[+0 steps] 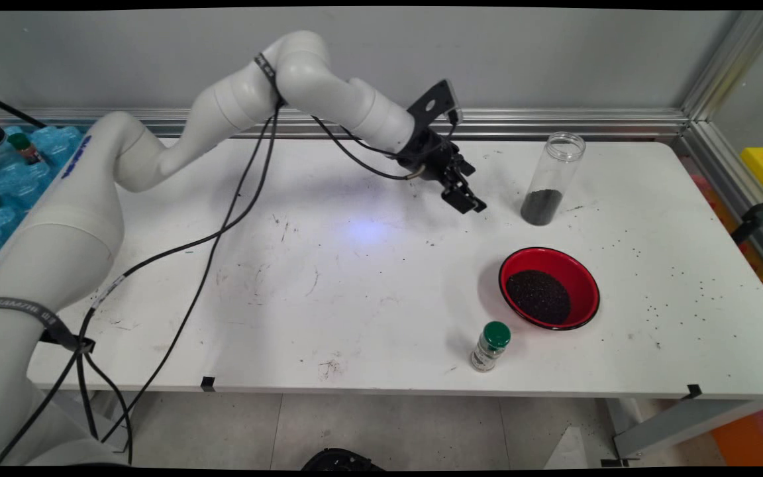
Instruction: Pick up the black seasoning powder from the table
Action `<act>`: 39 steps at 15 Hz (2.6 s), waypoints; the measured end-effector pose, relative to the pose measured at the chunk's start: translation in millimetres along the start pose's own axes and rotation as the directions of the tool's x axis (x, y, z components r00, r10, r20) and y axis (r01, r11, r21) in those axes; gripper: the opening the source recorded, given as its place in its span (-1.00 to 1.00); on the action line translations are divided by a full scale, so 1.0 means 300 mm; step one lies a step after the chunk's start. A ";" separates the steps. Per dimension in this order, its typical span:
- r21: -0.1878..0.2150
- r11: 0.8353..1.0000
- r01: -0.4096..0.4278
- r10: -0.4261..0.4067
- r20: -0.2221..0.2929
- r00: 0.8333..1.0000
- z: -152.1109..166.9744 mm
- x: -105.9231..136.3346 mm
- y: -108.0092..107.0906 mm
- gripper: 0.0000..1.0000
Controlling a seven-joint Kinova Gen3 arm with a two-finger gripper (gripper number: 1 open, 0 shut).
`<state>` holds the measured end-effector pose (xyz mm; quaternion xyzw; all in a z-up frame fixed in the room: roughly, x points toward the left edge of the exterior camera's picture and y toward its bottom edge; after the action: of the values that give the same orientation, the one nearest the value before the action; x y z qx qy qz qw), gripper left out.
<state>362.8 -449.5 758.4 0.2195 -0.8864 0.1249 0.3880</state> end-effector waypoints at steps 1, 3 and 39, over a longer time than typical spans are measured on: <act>-0.003 1.000 0.000 0.000 -0.006 1.000 0.022 0.005 -0.004 1.00; -0.008 1.000 0.001 -0.001 -0.020 1.000 0.061 0.013 -0.010 1.00; -0.040 0.992 0.119 -0.124 -0.174 0.977 0.439 0.070 -0.026 -1.00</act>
<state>270.5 -513.9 686.7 0.2556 -0.8353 0.1066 0.4749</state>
